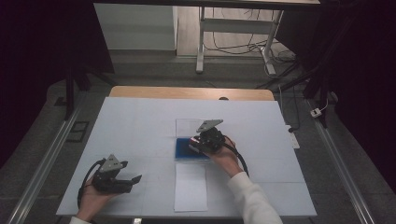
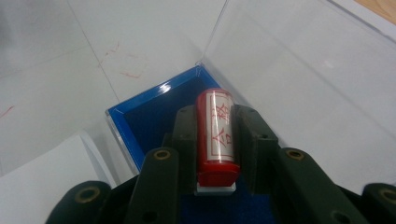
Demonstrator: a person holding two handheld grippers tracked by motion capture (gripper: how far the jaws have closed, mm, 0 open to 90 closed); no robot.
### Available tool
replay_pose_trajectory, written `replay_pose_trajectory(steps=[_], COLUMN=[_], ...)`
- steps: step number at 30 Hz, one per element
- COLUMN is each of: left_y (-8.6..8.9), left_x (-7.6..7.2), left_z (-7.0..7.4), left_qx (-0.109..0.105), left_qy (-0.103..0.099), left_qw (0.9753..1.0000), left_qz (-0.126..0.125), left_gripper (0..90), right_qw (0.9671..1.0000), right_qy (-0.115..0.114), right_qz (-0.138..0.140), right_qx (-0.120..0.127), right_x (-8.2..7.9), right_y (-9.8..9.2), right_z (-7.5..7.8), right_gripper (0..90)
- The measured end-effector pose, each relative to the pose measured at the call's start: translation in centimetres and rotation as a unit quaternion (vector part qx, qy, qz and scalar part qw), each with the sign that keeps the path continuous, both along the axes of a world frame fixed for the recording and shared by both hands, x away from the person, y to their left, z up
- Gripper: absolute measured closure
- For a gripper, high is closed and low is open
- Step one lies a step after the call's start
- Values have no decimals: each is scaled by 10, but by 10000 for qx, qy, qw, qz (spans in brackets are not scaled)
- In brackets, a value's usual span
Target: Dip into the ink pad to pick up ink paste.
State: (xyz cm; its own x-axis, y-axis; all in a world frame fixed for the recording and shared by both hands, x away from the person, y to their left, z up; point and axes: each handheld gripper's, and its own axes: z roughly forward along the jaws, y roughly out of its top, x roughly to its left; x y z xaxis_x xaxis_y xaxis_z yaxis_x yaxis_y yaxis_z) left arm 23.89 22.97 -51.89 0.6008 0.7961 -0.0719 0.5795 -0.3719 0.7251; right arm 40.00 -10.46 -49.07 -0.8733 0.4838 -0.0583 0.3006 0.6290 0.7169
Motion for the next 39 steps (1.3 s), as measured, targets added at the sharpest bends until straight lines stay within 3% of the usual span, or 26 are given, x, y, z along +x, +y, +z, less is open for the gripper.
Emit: replay_pose_trajectory(steps=[7,13,26,39], left_y=[0,2,0,1], left_x=[-1,-1,-1,0], left_z=[0,0,-1,-2], left_qx=[3,-13,45,38], left_qy=[3,3,21,65], left_qw=[10000,10000,10000,10000], left_qz=[0,18,23,47], left_gripper=[217,220,225,225], right_qw=[9998,9996,9998,9997], right_qy=[-166,1,-69,-75], right_qz=[-96,-106,-196,-156], right_qx=[110,274,56,143], right_x=[-6,-2,-5,-4], right_y=[-2,-5,-2,-3], right_z=[-7,-9,-8,-10], right_gripper=[703,704,704,704])
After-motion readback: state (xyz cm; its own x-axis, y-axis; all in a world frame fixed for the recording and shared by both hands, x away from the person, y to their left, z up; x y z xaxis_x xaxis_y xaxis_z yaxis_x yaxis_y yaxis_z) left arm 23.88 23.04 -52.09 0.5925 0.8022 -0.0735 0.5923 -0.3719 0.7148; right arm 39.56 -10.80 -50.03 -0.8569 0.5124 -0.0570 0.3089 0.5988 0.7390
